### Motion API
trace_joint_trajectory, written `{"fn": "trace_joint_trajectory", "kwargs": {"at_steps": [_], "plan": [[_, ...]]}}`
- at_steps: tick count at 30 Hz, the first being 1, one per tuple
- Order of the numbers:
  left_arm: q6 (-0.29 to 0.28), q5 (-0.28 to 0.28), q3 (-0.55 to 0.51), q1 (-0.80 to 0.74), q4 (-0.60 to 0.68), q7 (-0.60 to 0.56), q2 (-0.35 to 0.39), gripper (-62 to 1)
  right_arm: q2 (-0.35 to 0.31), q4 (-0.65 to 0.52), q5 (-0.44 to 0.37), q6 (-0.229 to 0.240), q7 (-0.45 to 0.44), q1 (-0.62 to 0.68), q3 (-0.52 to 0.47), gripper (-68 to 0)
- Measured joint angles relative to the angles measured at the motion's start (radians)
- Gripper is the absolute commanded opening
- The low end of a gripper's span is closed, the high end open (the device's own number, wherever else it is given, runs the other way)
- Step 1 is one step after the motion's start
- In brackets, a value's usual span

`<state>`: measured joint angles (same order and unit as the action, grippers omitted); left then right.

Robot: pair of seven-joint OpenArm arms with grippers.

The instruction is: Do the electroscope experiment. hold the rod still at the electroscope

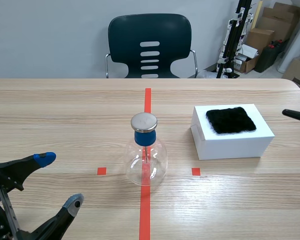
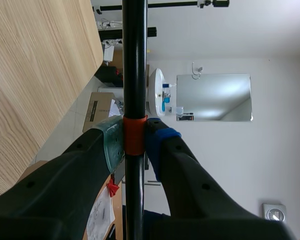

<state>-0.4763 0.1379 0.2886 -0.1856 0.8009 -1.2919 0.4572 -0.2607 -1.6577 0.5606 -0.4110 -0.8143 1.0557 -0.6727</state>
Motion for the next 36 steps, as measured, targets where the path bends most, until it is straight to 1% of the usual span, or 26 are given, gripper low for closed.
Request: {"fn": "trace_joint_trajectory", "kwargs": {"at_steps": [2,4,6,8,10,12,14,16,18,21,24,28,32,34,36], "plan": [[0.0,0.0,0.0,0.0,0.0,0.0,0.0,1.4,0.0,0.0,0.0,-0.001,0.0,0.0,0.0,-67.1],[0.0,0.0,0.0,0.0,0.0,0.0,0.0,1.4,-0.001,0.0,-0.001,-0.018,0.002,0.0,0.0,-67.1],[0.0,0.0,0.0,0.0,0.0,0.0,0.0,1.4,-0.017,0.0,-0.012,-0.022,0.016,0.0,0.0,-67.1],[0.0,0.0,0.0,0.0,0.0,0.0,0.0,1.4,-0.053,0.0,-0.039,-0.021,0.055,0.0,0.0,-67.1],[0.0,0.0,0.0,0.0,0.0,0.0,0.0,1.4,-0.1,0.0,-0.058,-0.018,0.111,-0.008,0.0,-67.1],[0.0,0.0,0.0,0.0,0.0,0.0,0.0,1.4,-0.144,0.0,-0.061,-0.003,0.163,-0.036,0.0,-67.1],[0.0,0.0,0.0,0.0,0.0,0.0,0.0,1.4,-0.183,0.0,-0.065,0.007,0.192,-0.07,0.0,-67.1],[0.0,0.0,0.0,0.0,0.0,0.0,0.0,1.4,-0.216,0.0,-0.096,0.006,0.217,-0.092,0.0,-67.1],[0.0,0.0,0.0,0.0,0.0,0.0,0.0,1.4,-0.243,0.0,-0.099,0.008,0.243,-0.1,0.0,-67.1],[0.0,0.0,0.0,0.0,0.0,0.0,0.0,1.4,-0.268,-0.001,-0.114,0.011,0.248,-0.1,0.0,-67.1],[0.0,0.0,0.0,0.0,0.0,0.0,0.0,1.4,-0.268,-0.001,-0.114,0.016,0.246,-0.105,0.0,-67.1],[0.0,0.0,0.0,0.0,0.0,0.0,0.0,1.4,-0.266,-0.001,-0.113,0.049,0.231,-0.122,0.0,-67.1],[0.0,0.0,0.0,0.0,0.0,0.0,0.0,1.4,-0.272,-0.001,-0.111,0.053,0.233,-0.147,0.0,-67.1],[0.0,0.0,0.0,0.0,0.0,0.0,0.0,1.4,-0.299,-0.001,-0.106,0.053,0.233,-0.15,0.001,-67.1],[0.0,0.0,0.0,0.0,0.0,0.0,0.0,1.4,-0.343,-0.001,-0.105,0.053,0.253,-0.161,0.016,-67.1]]}}
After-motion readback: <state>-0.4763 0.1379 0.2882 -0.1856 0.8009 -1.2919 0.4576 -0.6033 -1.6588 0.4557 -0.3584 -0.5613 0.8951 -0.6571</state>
